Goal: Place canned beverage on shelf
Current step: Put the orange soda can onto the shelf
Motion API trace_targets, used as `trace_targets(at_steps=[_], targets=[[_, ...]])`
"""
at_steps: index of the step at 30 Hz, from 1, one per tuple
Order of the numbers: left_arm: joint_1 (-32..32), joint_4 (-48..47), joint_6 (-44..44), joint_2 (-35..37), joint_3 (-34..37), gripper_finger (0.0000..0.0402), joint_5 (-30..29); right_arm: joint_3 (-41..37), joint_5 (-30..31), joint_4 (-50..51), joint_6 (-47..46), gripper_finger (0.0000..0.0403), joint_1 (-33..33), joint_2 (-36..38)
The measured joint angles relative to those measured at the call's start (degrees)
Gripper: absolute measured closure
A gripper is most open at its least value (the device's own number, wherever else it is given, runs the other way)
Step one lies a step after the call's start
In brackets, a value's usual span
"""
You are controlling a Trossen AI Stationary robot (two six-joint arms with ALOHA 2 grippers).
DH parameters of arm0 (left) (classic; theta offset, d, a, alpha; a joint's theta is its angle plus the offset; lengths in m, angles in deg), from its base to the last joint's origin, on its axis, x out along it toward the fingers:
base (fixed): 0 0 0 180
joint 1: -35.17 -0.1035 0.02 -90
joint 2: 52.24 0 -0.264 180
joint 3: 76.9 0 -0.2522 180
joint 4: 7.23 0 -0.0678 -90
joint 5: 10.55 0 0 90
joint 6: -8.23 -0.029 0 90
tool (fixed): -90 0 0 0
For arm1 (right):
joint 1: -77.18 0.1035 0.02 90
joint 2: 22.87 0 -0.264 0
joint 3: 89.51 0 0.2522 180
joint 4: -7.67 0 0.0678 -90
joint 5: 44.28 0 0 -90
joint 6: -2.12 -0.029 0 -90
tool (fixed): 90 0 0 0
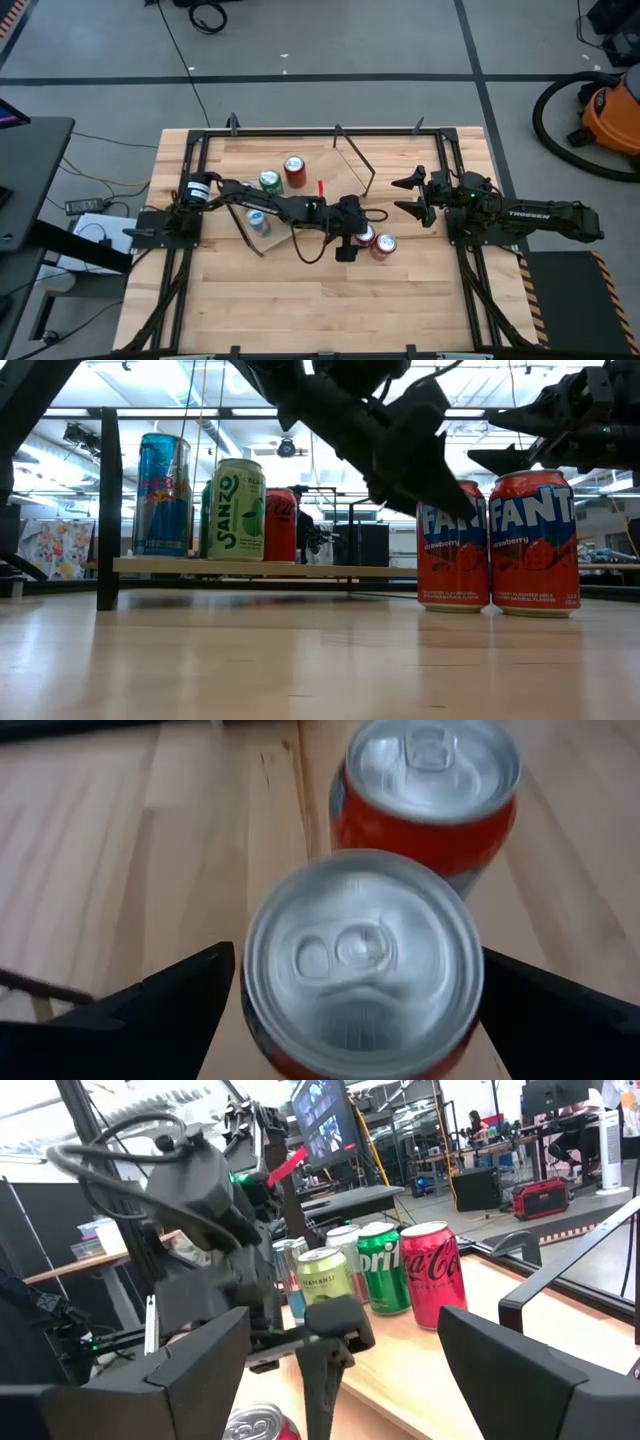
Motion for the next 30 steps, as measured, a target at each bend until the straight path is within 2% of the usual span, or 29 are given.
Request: trace_targets(at_steps=[10, 20, 24, 28, 30], targets=[[0.0, -1.4, 0.6, 0.1, -0.1, 0.0006, 0.5, 0.0, 0.0, 0.0, 0.0, 0.0069, 0.0, 0.0], [0.0, -1.4, 0.8, 0.1, -0.1, 0.0086, 0.6, 0.0, 0.0, 0.0, 0.0, 0.0069, 0.0, 0.0], [0.0, -1.8, 1.1, 0.3, -0.1, 0.01, 0.6, 0.0, 0.0, 0.0, 0.0, 0.0069, 0.0, 0.0], [0.0, -7.2, 1.1, 1.1, -1.8, 0.0099, 0.3, 0.0, 0.0, 0.1, 0.0, 0.0069, 0.0, 0.0], [0.1, -11.2, 1.2, 1.3, -3.8, 0.0099, -1.7, 0.0, 0.0, 0.1, 0.0, 0.0069, 0.0, 0.0]])
